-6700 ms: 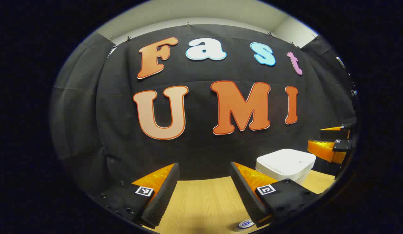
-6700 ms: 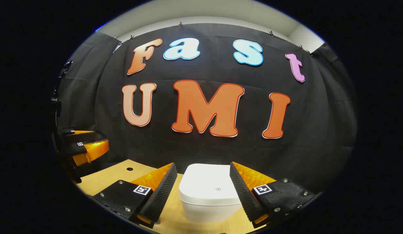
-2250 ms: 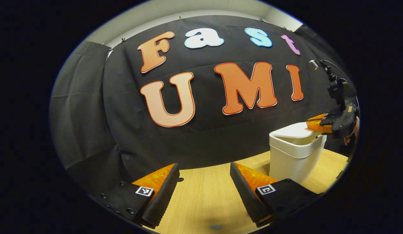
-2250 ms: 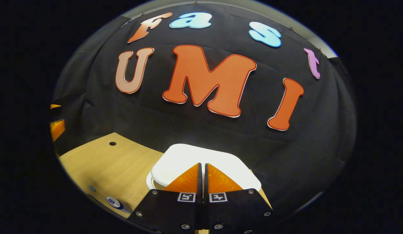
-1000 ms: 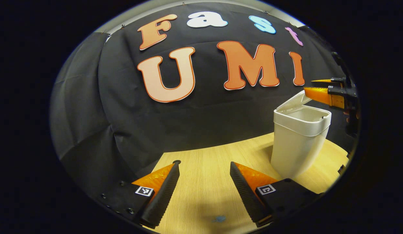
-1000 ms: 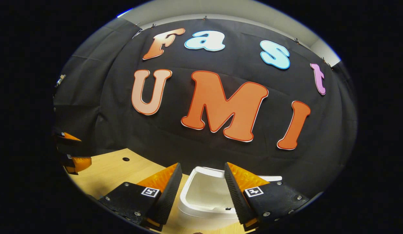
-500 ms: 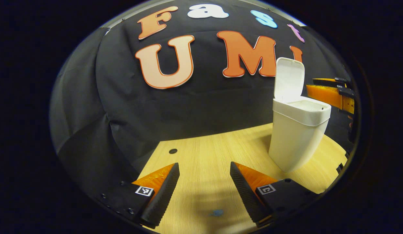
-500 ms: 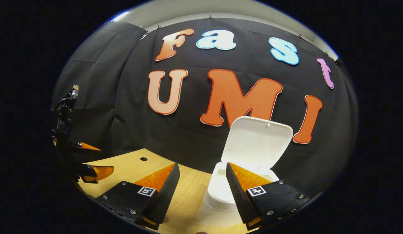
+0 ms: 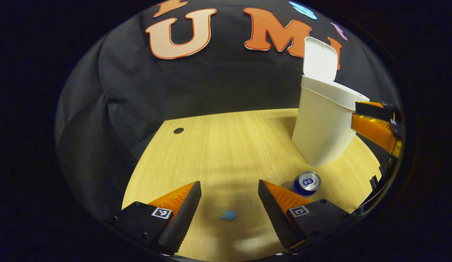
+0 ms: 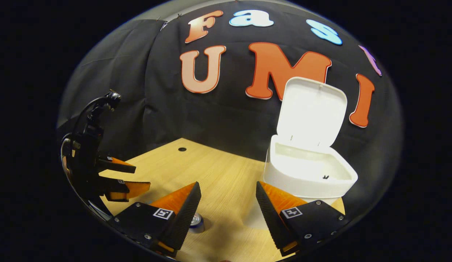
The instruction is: Press the lid of the desktop garbage bin to open it, pick up the crumpled paper on the desktop and throw it into the bin, then pick up the pop can on the desktop and drop it into the bin, and finally close the garbage bin lid.
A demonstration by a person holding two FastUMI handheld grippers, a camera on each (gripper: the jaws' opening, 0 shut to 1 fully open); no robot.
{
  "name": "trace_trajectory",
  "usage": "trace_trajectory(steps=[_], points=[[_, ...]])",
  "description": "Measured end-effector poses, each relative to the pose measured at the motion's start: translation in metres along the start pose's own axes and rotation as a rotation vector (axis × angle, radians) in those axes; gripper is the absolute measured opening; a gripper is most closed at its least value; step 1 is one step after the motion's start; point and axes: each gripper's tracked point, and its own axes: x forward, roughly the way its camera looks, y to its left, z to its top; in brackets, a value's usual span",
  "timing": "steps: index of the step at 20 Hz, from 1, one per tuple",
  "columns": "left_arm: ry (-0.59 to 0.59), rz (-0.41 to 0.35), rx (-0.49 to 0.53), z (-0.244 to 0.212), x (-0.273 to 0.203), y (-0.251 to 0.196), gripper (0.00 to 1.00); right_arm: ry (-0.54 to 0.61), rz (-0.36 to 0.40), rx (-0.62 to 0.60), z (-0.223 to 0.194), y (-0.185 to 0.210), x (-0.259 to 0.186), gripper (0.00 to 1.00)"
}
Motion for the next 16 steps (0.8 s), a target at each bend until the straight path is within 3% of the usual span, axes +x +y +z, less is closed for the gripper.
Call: trace_trajectory(steps=[1, 2, 3, 11, 16], points=[[0.022, -0.003, -0.006, -0.006, 0.002, 0.001, 1.00, 0.025, 0.013, 0.002, -0.010, 0.004, 0.001, 0.92], [0.041, -0.006, -0.012, -0.014, 0.004, 0.000, 0.92, 0.048, 0.022, 0.005, -0.020, 0.008, 0.001, 0.92], [0.065, -0.012, -0.017, -0.019, 0.005, -0.001, 1.00, 0.073, 0.037, 0.008, -0.028, 0.012, 0.002, 0.93], [0.259, -0.052, -0.089, -0.078, 0.026, -0.008, 1.00, 0.199, 0.121, 0.025, -0.076, 0.041, 0.012, 0.94], [0.362, -0.029, -0.107, -0.102, 0.040, 0.006, 1.00, 0.266, 0.169, 0.043, -0.094, 0.059, 0.017, 0.95]])
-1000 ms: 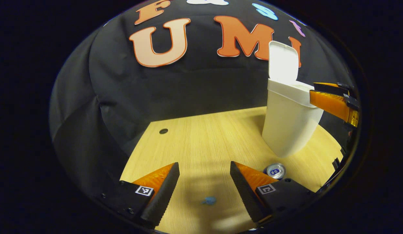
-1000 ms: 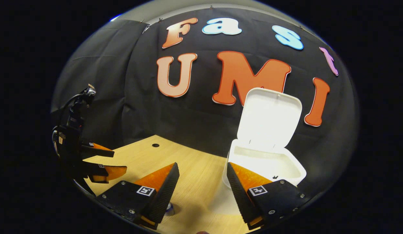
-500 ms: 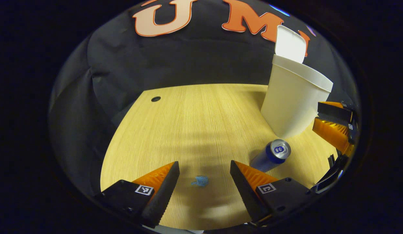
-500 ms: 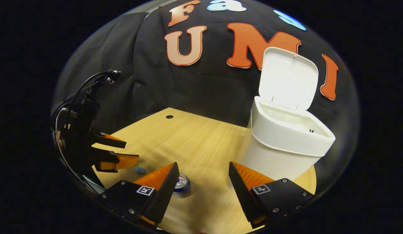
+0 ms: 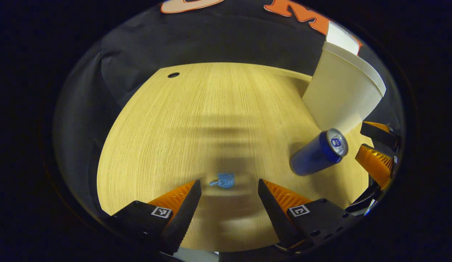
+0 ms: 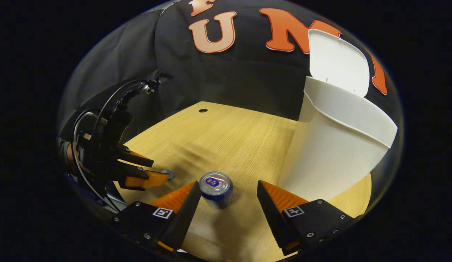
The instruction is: Press the lid of the desktop garbage bin to open it, pick up the crumpled paper on the desktop and throw it into the bin, then pick up the pop can on the desktop and drop it into the bin, and finally close the garbage bin lid.
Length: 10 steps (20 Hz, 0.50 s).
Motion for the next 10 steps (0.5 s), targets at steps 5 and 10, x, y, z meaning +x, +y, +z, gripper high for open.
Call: trace_trajectory(steps=[5, 10], points=[[0.063, 0.007, -0.025, 0.029, 0.013, 0.014, 0.98, 0.044, 0.022, 0.001, -0.016, 0.008, 0.009, 0.95], [0.095, -0.002, -0.009, 0.094, 0.016, 0.015, 0.96, 0.078, 0.044, 0.026, -0.016, 0.017, 0.002, 0.95]])
